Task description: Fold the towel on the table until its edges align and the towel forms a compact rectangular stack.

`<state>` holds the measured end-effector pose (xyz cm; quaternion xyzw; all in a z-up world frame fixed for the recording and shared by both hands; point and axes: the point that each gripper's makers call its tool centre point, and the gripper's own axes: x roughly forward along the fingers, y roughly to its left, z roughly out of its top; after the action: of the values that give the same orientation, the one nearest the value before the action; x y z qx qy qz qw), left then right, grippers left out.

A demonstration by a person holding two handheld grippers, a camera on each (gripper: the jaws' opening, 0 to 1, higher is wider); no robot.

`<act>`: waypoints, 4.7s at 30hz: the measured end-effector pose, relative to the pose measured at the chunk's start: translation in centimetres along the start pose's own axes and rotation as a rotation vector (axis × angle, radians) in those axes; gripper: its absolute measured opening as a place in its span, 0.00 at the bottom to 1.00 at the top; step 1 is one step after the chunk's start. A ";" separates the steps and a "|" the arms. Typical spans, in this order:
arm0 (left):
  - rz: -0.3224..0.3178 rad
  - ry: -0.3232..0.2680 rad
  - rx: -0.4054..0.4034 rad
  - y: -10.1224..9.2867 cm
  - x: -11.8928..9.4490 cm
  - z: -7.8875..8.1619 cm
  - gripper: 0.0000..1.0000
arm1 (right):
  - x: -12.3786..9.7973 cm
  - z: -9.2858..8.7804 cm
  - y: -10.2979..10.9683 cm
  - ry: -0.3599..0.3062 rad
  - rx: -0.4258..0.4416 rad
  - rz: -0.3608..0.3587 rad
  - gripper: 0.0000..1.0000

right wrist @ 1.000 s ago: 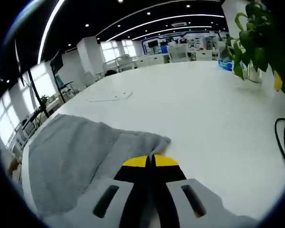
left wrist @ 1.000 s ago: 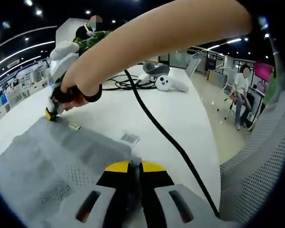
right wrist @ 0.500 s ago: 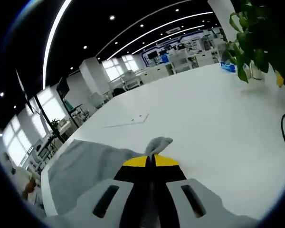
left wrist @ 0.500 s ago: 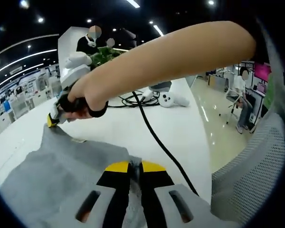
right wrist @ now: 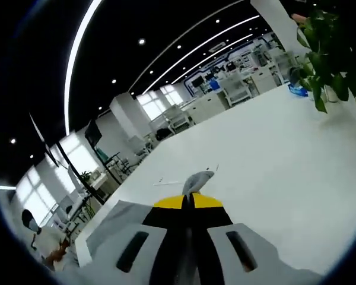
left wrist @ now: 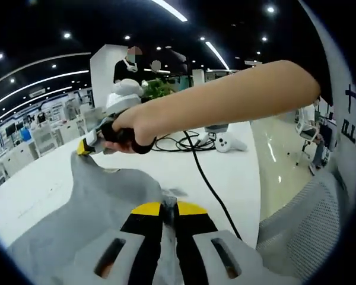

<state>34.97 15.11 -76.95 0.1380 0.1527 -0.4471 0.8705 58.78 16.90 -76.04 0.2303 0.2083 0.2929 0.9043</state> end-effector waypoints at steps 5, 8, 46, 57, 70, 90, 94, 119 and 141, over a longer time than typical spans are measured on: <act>0.029 -0.029 0.017 1.4 -2.4 1.3 0.07 | 0.9 1.8 3.4 -0.024 -0.003 0.038 0.00; 0.047 -0.032 0.025 2.3 -3.8 1.6 0.07 | 1.5 2.3 4.9 -0.030 -0.008 0.053 0.00; 0.333 -0.170 -0.150 15.6 -25.6 -1.0 0.07 | 10.3 2.8 24.9 -0.105 -0.056 0.177 0.00; 0.409 -0.160 -0.114 18.1 -30.4 -2.9 0.07 | 12.3 1.8 29.8 -0.118 -0.092 0.223 0.00; 0.486 -0.139 -0.162 19.9 -34.0 -6.3 0.07 | 16.1 -0.5 34.2 -0.088 -0.143 0.273 0.00; 0.645 -0.146 -0.304 22.8 -37.8 -11.3 0.07 | 21.6 -5.7 36.4 0.015 -0.148 0.296 0.00; 0.678 -0.125 -0.337 23.4 -38.1 -13.0 0.07 | 22.8 -7.1 36.5 0.043 -0.172 0.287 0.01; 0.972 -0.006 -0.550 27.6 -40.3 -24.8 0.08 | 32.7 -17.1 35.9 0.144 -0.428 0.196 0.01; 1.055 0.081 -0.625 29.0 -41.1 -31.9 0.05 | 37.6 -24.1 35.7 0.196 -0.468 0.154 0.00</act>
<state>31.46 73.65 -87.17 -0.0498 0.2206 0.1153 0.9672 58.87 73.33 -85.34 0.0008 0.2035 0.4221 0.8834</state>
